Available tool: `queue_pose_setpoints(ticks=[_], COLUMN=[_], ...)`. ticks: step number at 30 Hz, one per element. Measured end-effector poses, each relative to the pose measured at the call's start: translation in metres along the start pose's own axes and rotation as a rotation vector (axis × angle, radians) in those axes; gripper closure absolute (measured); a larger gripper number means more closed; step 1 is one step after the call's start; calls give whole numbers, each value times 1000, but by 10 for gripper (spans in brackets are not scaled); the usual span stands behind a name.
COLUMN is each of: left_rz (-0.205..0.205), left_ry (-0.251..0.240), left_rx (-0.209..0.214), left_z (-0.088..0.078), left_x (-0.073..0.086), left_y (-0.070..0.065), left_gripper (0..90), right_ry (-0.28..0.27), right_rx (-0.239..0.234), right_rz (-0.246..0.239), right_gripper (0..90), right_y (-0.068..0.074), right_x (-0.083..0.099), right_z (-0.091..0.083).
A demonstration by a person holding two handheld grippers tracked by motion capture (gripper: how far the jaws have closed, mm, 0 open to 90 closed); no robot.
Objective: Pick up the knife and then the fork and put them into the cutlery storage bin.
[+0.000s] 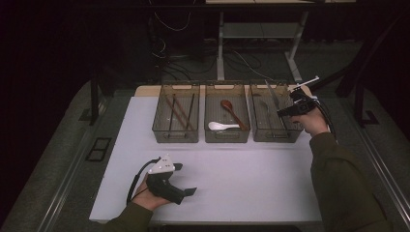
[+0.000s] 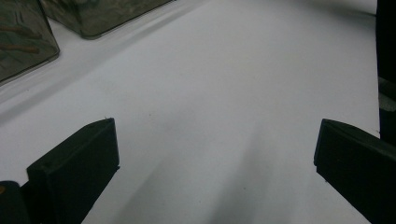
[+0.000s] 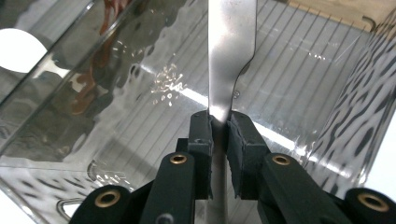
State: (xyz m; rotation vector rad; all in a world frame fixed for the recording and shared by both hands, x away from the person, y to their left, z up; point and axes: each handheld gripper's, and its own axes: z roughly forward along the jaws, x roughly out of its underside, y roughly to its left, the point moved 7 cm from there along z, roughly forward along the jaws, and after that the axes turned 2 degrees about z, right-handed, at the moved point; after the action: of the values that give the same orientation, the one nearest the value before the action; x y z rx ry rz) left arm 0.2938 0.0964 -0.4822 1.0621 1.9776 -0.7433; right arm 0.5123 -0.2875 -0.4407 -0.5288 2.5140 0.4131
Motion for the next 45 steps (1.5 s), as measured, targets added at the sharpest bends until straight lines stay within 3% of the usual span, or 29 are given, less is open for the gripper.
queue_pose_setpoints(ticks=[5, 12, 20, 26, 32, 37, 45], left_rz=[3, 2, 1, 7, 8, 8, -2], left_ry=[3, 3, 2, 8, 13, 11, 4], left_rx=[1, 1, -1, -5, -9, -7, -9], left_z=[0, 0, 0, 0, 0, 1, 1], left_x=[0, 0, 0, 0, 0, -1, -2], left_y=[0, 0, 2, 2, 2, 2, 2], left_gripper=[0, 0, 0, 0, 0, 0, 0], right_ry=[38, 9, -75, -136, -205, -257, -285], right_rx=[15, 0, -48, -28, -60, -97, -116], right_rz=[-25, -13, -7, -22, -37, -66, -105], right_gripper=[782, 642, 437, 315, 210, 187, 179], right_y=[1, 2, 7, 11, 20, 32, 50], right_x=[5, 4, 9, 12, 15, 28, 50], right_z=[7, 5, -3, -11, -22, -31, -39])
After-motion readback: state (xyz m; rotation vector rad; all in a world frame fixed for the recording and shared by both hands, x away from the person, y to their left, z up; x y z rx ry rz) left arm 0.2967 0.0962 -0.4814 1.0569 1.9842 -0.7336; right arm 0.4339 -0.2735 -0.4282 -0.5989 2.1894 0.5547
